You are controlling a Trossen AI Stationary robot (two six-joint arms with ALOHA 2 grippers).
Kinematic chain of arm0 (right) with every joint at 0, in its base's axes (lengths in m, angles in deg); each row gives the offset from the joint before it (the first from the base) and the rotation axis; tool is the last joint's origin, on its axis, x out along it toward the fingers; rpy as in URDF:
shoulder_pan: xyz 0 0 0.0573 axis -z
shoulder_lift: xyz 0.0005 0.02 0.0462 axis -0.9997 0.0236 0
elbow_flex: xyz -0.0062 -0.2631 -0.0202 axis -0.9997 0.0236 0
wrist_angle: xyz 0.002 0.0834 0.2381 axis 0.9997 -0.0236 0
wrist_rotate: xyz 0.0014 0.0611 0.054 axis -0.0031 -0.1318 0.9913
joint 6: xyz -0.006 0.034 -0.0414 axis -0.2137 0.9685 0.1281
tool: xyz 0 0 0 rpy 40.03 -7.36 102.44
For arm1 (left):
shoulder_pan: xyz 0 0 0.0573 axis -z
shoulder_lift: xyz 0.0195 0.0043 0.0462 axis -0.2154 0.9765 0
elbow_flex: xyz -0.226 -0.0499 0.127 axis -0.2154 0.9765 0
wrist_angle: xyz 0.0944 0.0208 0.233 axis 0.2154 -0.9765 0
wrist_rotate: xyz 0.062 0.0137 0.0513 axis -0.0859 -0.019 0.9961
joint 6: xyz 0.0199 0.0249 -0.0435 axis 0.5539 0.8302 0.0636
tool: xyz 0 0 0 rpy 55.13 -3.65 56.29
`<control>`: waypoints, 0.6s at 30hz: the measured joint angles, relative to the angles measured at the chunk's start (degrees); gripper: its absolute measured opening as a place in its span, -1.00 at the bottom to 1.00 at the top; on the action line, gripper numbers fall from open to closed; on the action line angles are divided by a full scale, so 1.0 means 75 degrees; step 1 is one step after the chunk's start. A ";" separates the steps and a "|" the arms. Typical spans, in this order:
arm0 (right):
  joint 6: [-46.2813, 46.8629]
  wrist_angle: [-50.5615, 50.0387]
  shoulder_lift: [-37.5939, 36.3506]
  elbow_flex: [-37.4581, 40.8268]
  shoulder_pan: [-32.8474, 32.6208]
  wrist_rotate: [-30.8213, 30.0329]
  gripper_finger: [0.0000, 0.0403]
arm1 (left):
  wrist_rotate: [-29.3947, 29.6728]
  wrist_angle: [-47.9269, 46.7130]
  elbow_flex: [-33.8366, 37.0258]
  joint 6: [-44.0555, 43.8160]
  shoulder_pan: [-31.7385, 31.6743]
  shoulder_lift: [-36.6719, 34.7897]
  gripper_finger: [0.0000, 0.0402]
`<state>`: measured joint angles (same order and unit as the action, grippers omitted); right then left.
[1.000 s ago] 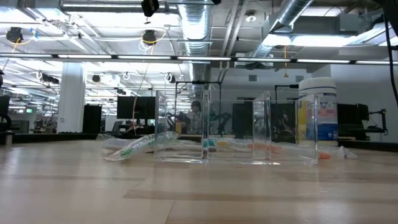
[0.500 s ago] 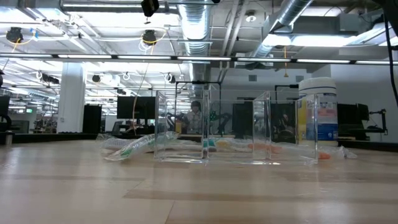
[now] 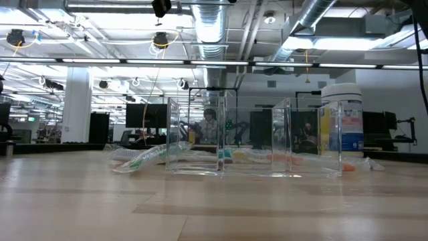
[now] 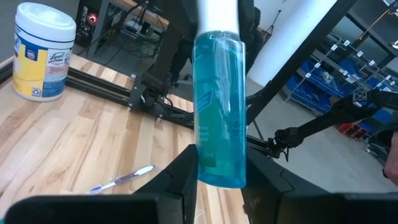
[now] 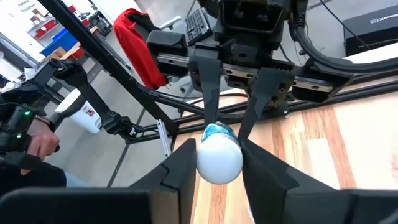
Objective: Pick & Place toothbrushing station
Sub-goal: Put the blue mouthwash into the transparent organizer
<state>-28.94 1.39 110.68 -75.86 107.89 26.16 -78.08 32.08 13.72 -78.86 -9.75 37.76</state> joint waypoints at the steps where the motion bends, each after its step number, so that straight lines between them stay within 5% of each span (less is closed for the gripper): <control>1: 0.0030 0.0001 0.0000 0.0000 0.0003 -0.0006 -0.53 | 0.0001 -0.0003 0.0000 -0.0018 0.0000 0.0000 -0.57; 12: 0.0084 0.0017 0.0000 0.0000 0.0006 -0.0009 -0.57 | 0.0009 0.0012 0.0000 0.0068 0.0000 0.0000 -0.54; 18: 0.0119 0.0019 0.0000 0.0000 0.0017 -0.0055 -0.57 | 0.0251 0.0057 0.0003 0.0636 -0.0324 -0.0052 -0.27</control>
<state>-28.05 1.53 110.68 -75.86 108.02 25.74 -76.20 32.51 13.74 -74.10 -12.19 37.37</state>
